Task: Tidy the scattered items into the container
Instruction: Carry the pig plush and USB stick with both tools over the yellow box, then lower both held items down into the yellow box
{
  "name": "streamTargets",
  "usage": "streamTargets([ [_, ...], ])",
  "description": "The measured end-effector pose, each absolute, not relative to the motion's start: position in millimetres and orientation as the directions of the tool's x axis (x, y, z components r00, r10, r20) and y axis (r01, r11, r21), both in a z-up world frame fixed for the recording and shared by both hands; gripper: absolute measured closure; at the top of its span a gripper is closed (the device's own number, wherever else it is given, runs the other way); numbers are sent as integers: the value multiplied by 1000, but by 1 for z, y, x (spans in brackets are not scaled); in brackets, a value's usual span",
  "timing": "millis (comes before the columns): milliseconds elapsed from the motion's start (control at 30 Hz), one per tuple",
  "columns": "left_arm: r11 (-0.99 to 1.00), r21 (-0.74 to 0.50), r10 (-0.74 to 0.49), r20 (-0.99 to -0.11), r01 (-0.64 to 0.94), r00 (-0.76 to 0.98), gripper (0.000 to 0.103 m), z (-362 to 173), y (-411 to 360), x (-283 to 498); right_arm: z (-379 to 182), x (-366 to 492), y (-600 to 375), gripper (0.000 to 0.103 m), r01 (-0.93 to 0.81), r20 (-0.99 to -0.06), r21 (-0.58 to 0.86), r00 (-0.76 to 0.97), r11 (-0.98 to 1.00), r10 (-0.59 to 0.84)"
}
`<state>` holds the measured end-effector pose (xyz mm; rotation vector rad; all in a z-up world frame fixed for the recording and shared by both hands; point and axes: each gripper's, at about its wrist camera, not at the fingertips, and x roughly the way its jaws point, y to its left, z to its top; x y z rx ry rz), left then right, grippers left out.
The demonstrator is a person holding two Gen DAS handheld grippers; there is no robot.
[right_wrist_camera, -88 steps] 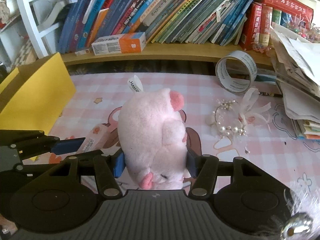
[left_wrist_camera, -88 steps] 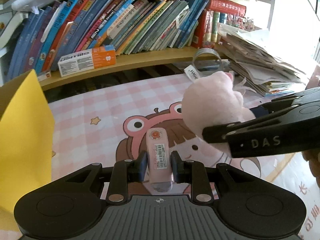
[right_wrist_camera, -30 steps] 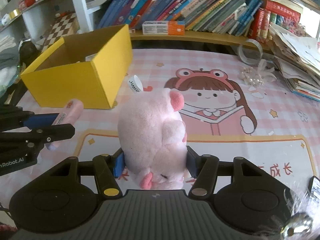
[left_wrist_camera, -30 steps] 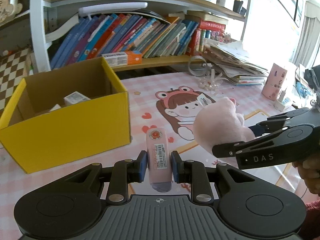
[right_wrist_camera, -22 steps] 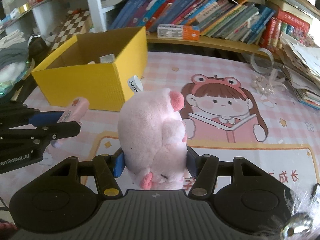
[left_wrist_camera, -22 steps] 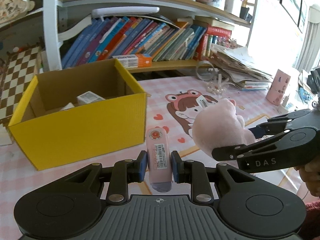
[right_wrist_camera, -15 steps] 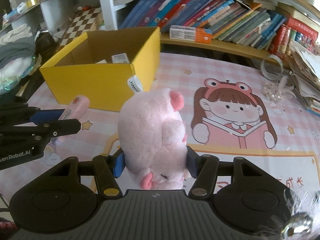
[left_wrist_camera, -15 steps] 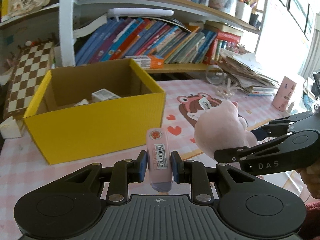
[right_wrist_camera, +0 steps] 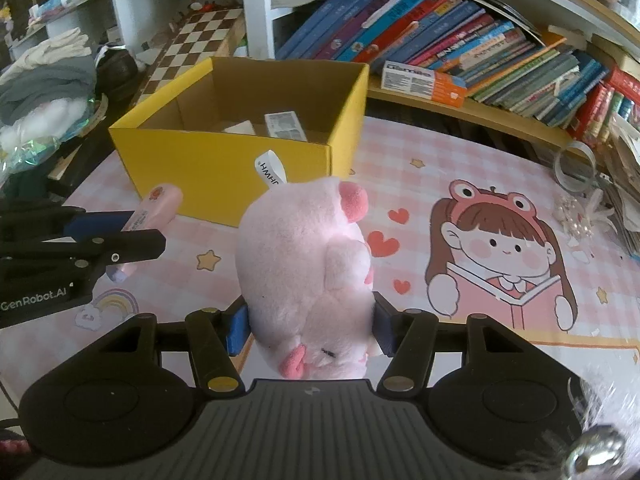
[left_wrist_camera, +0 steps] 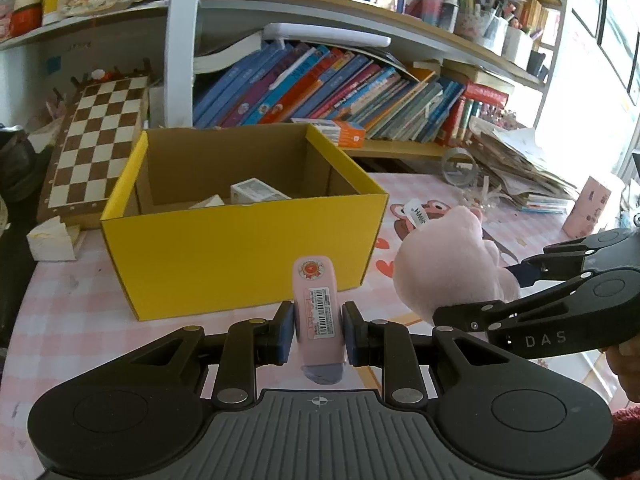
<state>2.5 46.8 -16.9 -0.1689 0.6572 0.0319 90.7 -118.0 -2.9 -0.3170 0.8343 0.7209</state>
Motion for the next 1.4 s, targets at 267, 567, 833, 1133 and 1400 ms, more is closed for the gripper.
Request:
streamTargets([
  [267,981,-167,-21,-599,-100,800,79,-17,59,-2,0,87,-104,46,-708,-767,12,446,706,461],
  [567,976,-179,-8,-589,-121,808,79,-17,71,-5,2,84,-87,46,-729,-771,6,432,684,468],
  [833,972,-183,19,-554,-144,832,79,-6,83,-5,12,85,-77,46,-744,-758,-4,438,668,483],
  [1133,974,-163,58,-492,-158,869,79,15,98,7,28,94,-60,46,-773,-737,-10,434,634,518],
  [1400,976,-129,103,-434,-175,895,79,34,113,28,48,111,-40,46,-790,-699,-38,458,612,549],
])
